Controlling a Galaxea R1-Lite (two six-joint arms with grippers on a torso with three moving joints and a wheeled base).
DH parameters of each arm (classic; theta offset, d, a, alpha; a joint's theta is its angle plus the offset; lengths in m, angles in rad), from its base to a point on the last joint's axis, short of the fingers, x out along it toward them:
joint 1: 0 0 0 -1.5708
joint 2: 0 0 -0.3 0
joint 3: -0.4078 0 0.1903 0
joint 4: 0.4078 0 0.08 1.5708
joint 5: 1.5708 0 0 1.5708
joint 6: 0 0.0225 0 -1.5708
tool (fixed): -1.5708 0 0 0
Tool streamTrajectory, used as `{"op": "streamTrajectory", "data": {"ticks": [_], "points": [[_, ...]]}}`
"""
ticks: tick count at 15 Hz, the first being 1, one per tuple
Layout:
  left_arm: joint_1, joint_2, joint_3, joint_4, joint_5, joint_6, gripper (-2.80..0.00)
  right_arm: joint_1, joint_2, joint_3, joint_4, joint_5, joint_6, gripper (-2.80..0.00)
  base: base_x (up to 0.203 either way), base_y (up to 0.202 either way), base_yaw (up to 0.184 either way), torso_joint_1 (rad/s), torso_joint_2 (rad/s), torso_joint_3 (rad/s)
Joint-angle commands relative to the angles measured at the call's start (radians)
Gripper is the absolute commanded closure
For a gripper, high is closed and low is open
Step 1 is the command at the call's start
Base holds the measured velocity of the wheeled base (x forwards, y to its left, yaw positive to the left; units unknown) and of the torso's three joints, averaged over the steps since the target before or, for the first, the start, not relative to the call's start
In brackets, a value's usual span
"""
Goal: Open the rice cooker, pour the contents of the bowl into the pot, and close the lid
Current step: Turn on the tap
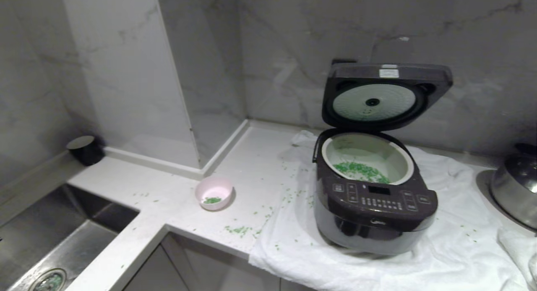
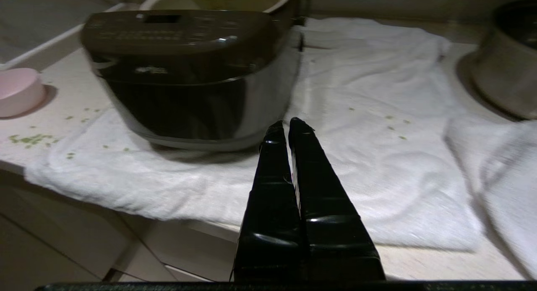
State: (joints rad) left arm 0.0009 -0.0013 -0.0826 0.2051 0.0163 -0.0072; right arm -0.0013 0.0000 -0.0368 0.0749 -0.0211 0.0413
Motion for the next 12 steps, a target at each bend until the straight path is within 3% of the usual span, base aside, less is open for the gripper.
{"op": "streamTrajectory", "data": {"ticks": [1, 8, 12], "points": [[0.001, -0.002, 0.0, 0.0, 0.001, 0.0, 0.0, 0.0, 0.0, 0.0, 0.0, 0.0, 0.0, 0.0, -0.002, -0.01, 0.179, 0.0, -0.01, 0.004], [0.001, -0.002, 0.001, 0.002, 0.001, 0.0, 0.0, 0.0, 0.002, 0.0, 0.0, 0.0, 0.0, 0.0, -0.001, -0.006, 0.169, 0.001, 0.0, 0.002], [0.001, -0.002, 0.001, 0.002, 0.001, -0.005, 0.0, 0.0, 0.002, 0.0, 0.0, 0.0, 0.0, 0.0, 0.0, 0.0, 0.025, -0.001, 0.0, 0.001]]}}
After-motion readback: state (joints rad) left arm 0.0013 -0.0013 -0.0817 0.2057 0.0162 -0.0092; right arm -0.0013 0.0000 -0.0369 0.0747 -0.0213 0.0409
